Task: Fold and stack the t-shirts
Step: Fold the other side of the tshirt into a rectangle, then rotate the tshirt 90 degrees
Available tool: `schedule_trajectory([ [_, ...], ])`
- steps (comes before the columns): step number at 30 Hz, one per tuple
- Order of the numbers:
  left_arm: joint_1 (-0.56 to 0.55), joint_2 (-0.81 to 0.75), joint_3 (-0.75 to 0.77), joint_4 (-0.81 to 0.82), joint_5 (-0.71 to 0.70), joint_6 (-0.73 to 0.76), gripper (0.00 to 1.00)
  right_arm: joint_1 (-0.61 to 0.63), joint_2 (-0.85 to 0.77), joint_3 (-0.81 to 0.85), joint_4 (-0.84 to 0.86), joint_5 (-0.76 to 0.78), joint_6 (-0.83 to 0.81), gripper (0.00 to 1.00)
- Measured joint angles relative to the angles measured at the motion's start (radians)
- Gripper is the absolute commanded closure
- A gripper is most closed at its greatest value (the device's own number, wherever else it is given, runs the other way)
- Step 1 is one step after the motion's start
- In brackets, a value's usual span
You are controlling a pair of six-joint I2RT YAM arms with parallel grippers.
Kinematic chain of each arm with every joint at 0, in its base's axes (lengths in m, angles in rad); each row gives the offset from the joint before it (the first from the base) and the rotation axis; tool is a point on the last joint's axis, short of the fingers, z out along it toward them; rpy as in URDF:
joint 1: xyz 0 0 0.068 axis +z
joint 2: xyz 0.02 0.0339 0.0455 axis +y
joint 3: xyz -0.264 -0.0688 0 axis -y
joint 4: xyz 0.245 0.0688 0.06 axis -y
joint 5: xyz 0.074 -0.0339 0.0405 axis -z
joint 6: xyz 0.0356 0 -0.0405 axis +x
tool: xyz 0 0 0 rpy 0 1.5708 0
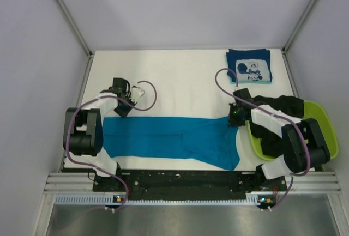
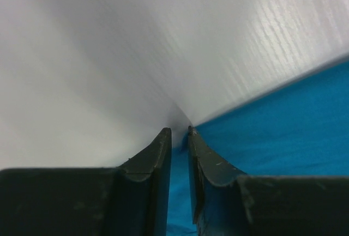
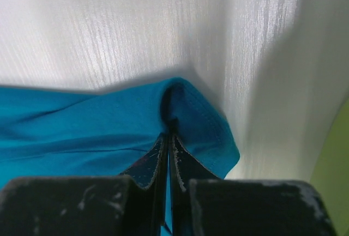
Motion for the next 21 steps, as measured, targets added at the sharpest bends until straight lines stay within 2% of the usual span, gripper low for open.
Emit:
schedule_trajectory([
  [8,0.035,-0.019,0.009,-0.011,0.042,-0.005,0.46,0.005,0.001,0.091,-0.095,0.012,-0.063,0.61],
  [12,0.058,-0.079,0.026,-0.099,0.103,0.005,0.43,0.047,-0.058,0.166,-0.149,0.039,-0.098,0.47],
  [15,0.089,-0.097,0.062,-0.119,0.100,0.027,0.42,0.068,-0.076,0.198,-0.163,0.070,-0.108,0.47],
  [21,0.168,-0.030,0.090,-0.116,0.012,0.076,0.41,0.045,0.125,0.315,-0.182,0.085,-0.141,0.63],
])
